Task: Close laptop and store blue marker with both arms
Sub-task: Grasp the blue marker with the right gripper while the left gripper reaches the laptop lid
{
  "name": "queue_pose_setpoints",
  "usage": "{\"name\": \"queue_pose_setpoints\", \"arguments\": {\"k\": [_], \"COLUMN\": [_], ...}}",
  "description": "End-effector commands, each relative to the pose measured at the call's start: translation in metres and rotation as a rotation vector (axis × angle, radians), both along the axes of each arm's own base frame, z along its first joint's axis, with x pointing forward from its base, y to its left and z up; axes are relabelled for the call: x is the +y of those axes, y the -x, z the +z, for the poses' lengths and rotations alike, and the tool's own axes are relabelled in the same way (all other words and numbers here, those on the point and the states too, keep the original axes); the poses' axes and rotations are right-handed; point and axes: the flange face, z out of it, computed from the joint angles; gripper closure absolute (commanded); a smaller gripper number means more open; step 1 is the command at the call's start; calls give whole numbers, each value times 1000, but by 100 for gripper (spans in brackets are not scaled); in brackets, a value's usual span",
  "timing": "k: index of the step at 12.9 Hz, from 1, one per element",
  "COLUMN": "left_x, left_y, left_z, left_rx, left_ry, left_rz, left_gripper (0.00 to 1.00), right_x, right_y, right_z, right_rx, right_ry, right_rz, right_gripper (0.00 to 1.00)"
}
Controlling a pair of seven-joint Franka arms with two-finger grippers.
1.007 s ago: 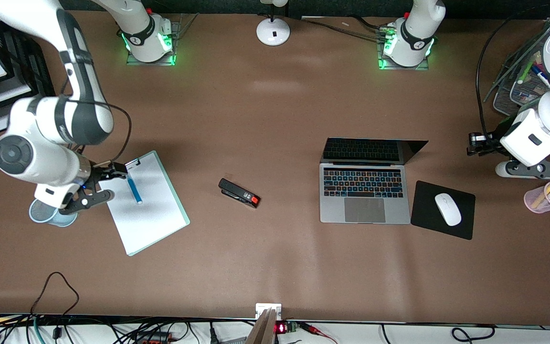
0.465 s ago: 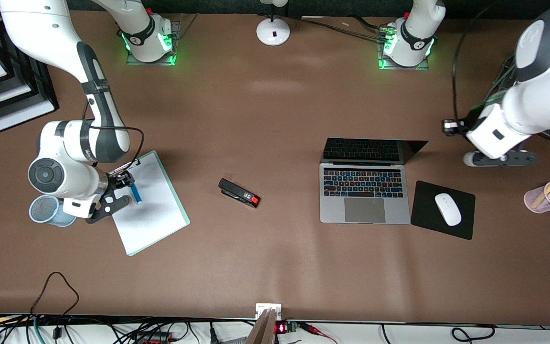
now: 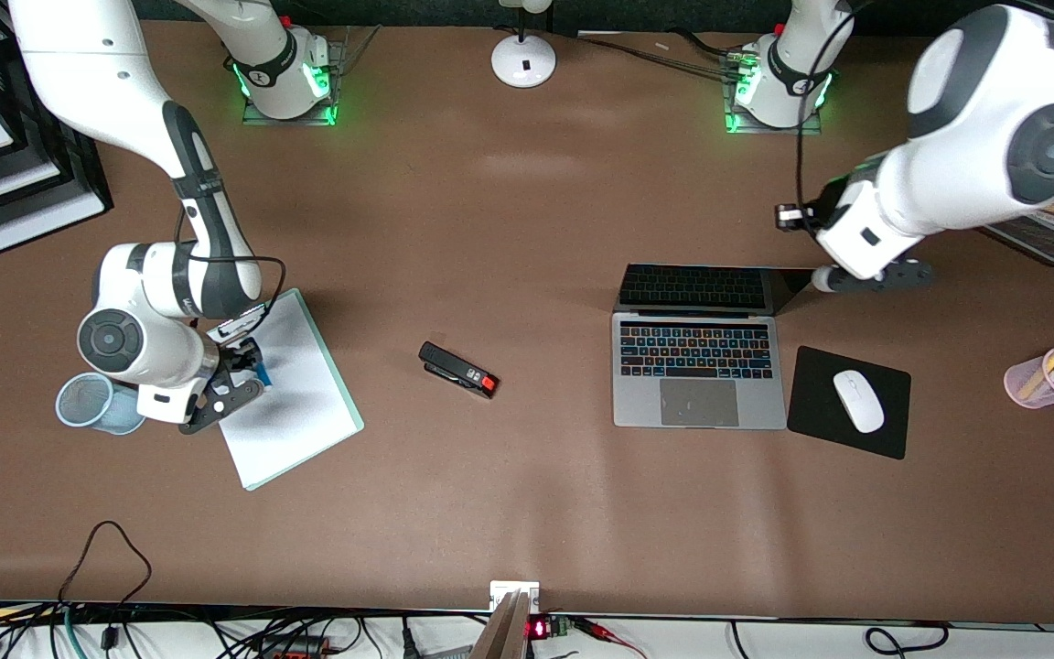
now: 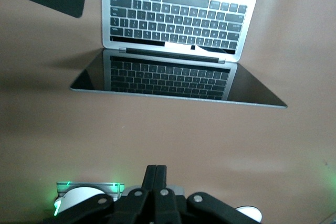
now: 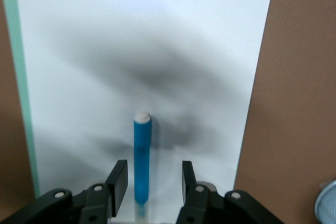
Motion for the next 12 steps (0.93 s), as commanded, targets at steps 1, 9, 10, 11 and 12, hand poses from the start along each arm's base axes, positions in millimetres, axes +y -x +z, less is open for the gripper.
{"name": "queue_pose_setpoints", "arguments": {"k": [1, 9, 10, 11, 12], "left_x": [-18, -26, -29, -31, -30], "left_y": [32, 58, 58, 61, 64], "left_z": [-10, -58, -61, -69, -78], "left_rx": [-28, -19, -26, -27, -30], "left_ry": [-1, -51, -49, -51, -53], "left_rz": [-11, -41, -45, -48, -45], "left_gripper": [100, 100, 100, 100, 100], "right_x": [2, 2, 2, 2, 3], "right_y": [-1, 1, 0, -1, -4], "right_z": [-12, -32, -32, -32, -33], "right_rx": [-18, 6, 5, 4, 1], "right_ry": [-35, -95, -111, -110, -108], "right_rz": [-5, -76, -93, -91, -86], "right_gripper": [53, 65, 66, 66, 67]}}
